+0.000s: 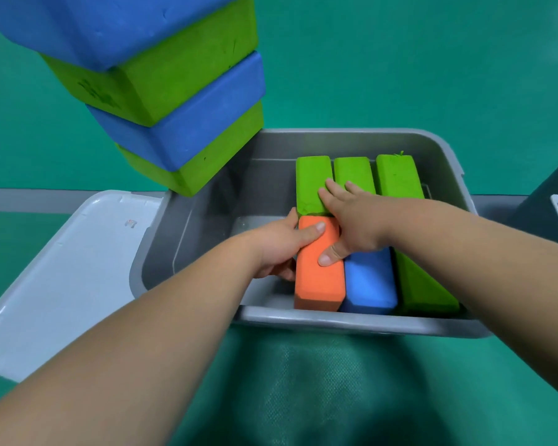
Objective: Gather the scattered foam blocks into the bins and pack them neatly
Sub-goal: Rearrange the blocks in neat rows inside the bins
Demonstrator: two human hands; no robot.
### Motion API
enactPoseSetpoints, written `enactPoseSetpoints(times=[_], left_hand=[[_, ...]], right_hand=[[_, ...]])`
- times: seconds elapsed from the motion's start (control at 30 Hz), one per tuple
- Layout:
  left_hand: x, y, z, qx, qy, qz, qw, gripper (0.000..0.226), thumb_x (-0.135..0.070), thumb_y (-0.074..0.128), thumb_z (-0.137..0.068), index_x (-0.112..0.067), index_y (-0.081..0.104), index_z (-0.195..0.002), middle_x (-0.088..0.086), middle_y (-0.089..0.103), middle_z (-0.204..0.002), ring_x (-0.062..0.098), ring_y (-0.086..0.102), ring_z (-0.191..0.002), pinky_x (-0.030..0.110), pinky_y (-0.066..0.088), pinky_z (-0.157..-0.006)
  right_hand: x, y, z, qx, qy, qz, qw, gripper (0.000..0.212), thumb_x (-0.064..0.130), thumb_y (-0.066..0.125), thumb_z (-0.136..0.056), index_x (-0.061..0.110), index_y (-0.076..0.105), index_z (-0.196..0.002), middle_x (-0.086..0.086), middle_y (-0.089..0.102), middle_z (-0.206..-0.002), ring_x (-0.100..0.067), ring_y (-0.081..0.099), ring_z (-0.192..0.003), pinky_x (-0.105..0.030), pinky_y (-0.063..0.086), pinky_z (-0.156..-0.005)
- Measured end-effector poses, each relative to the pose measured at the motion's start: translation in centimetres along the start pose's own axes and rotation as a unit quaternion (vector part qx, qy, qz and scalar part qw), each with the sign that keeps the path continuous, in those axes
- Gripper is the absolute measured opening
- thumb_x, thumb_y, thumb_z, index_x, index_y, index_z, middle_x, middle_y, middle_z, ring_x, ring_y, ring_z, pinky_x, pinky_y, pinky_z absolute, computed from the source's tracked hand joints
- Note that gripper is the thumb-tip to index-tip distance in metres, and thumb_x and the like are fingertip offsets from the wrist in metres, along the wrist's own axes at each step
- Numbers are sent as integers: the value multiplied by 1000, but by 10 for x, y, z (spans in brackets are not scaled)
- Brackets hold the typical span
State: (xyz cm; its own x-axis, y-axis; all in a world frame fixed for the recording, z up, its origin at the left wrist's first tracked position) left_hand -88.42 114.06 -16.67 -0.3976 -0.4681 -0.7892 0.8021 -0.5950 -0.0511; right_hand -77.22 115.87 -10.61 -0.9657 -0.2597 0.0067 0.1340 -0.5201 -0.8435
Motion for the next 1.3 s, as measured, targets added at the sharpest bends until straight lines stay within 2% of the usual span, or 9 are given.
enactPoseSetpoints(times=[0.07, 0.3, 0.5, 0.57, 0.67, 0.73, 0.83, 1.03, 1.3], left_hand=[[-3, -3, -3, -19, 16, -27, 999, 48, -56, 55, -102, -51, 36, -146, 4, 70, -128, 29, 72, -100, 57, 59, -90], [-8, -3, 5, -34, 21, -35, 999, 45, -54, 54, -103, -46, 39, -144, 5, 70, -126, 35, 71, -113, 64, 59, -85], [-33, -13, 22, -154, 68, -138, 976, 32, -47, 67, -97, -25, 66, -119, 8, 73, -114, 32, 74, -97, 58, 63, -77], [-45, -11, 31, -177, 91, -201, 959, 31, -43, 67, -97, -23, 66, -120, 9, 72, -117, 32, 71, -101, 51, 62, -84], [-53, -7, 45, -169, 97, -271, 943, 30, -36, 62, -99, -20, 62, -124, 9, 69, -115, 30, 68, -97, 43, 61, -79], [-53, -6, 55, -148, 85, -291, 942, 25, -31, 59, -99, -18, 61, -121, 10, 67, -113, 27, 63, -88, 43, 60, -77], [-57, -12, 73, -134, 72, -312, 938, 23, -29, 57, -99, -12, 61, -114, 15, 68, -117, 31, 67, -92, 44, 60, -77], [-94, -37, 119, -195, 122, -237, 944, 6, -21, 56, -98, -19, 61, -99, 17, 71, -119, 25, 75, -87, 35, 52, -67], [-137, -96, 193, -341, 195, -135, 909, 22, -19, 53, -93, -15, 73, -87, -4, 77, -78, 24, 76, -69, 31, 53, -60]], right_hand=[[-3, 1, -2, 0, -2, -7, 1000, 146, 84, 69, -66, 17, -18, -161, -3, -25, -168, -36, -11, -157, -52, 11, -127], [-1, -1, 2, -5, 4, -3, 1000, 143, 81, 70, -69, 16, -17, -162, -5, -23, -169, -36, -9, -157, -51, 10, -128], [3, -11, 20, -20, 27, -1, 999, 141, 81, 73, -67, 15, -4, -165, -8, -11, -172, -34, 6, -158, -50, 19, -126], [2, -16, 31, -27, 56, -7, 998, 128, 78, 73, -71, 14, 14, -164, -12, 1, -172, -31, 15, -157, -48, 26, -124], [4, -18, 48, -60, 84, -17, 995, 85, 67, 71, -83, 11, 51, -143, -19, 44, -152, -33, 40, -144, -43, 41, -112], [5, -12, 61, -64, 94, -31, 993, 68, 61, 70, -86, 13, 57, -133, -18, 52, -137, -35, 53, -127, -42, 47, -104], [5, -15, 77, -72, 96, -29, 992, 55, 56, 63, -91, 14, 62, -126, -17, 58, -128, -34, 54, -123, -41, 49, -101], [9, -83, 105, -192, 94, -87, 973, 50, 45, 58, -96, 7, 67, -127, -21, 63, -129, -36, 58, -121, -38, 51, -97], [48, -183, 134, -381, 20, -185, 906, 35, 31, 60, -94, 13, 72, -121, -18, 63, -126, -32, 59, -120, -34, 44, -101]])
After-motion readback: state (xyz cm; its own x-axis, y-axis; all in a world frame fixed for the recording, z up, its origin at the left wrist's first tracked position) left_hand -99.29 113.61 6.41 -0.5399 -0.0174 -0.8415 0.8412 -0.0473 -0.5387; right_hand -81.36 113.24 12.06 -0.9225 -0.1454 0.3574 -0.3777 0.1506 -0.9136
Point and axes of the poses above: each hand's wrist, its own z-axis away from the middle knuckle, its own y-axis out of the palm, x = y × z, the point moved 10 cm from there along -z, towards the middle knuckle
